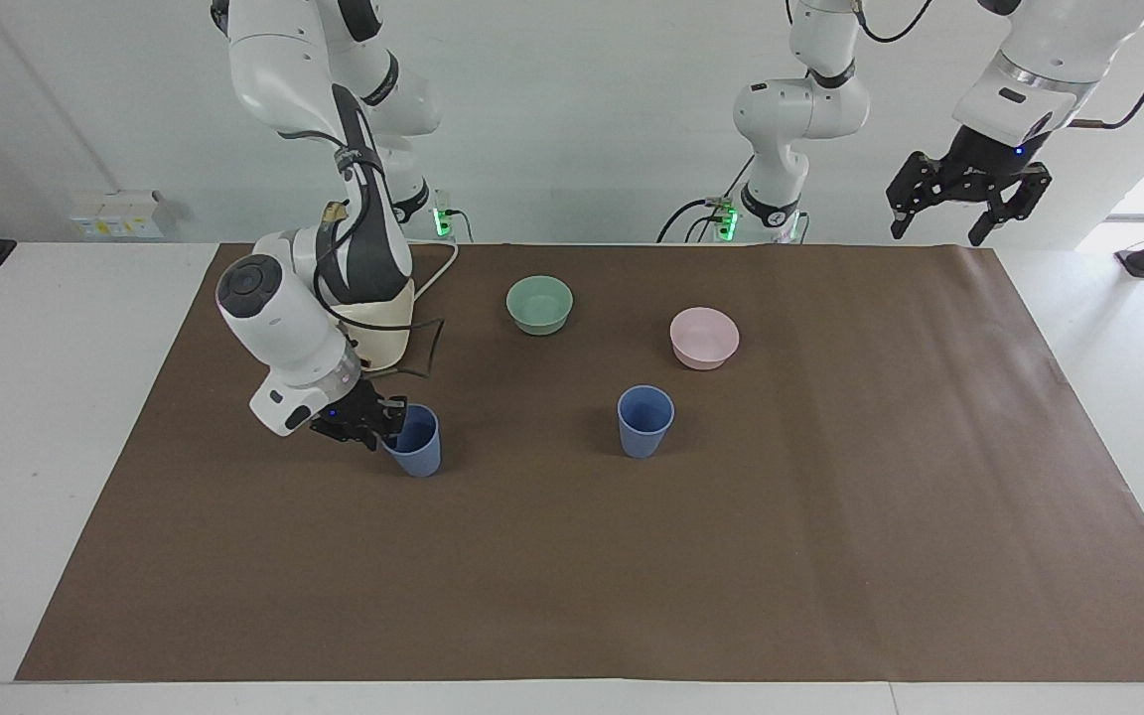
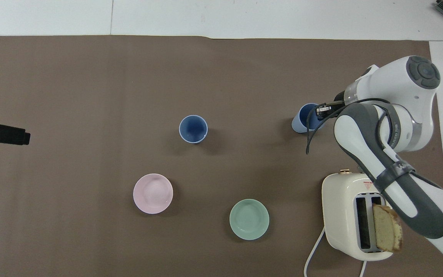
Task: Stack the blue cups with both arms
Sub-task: 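Lift the blue cup with the right gripper over the center cup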
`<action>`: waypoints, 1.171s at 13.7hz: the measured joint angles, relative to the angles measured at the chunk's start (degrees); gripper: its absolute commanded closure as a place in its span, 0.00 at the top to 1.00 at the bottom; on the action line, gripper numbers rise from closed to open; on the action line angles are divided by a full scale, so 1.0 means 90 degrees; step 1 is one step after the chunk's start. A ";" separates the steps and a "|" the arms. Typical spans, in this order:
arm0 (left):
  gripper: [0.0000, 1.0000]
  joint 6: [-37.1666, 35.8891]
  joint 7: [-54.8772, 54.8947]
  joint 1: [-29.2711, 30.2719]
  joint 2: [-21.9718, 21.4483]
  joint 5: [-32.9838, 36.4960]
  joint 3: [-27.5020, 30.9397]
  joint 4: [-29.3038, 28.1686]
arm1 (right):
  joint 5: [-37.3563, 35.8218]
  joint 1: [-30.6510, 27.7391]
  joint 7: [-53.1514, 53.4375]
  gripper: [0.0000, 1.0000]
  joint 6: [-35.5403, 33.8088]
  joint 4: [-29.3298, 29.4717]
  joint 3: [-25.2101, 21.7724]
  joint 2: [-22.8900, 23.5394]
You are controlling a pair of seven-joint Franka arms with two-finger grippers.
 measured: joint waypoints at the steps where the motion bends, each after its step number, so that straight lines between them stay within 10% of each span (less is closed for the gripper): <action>1: 1.00 -0.0001 -0.0012 0.0000 0.0000 -0.0023 0.0000 0.0000 | 0.0000 0.0000 0.0000 0.00 -0.0029 0.0041 0.0002 -0.0009; 16: 1.00 -0.0187 -0.0066 0.0000 -0.0002 -0.0075 -0.0001 0.0048 | -0.0653 0.2539 0.3116 0.00 -0.2257 0.2199 0.0039 -0.0299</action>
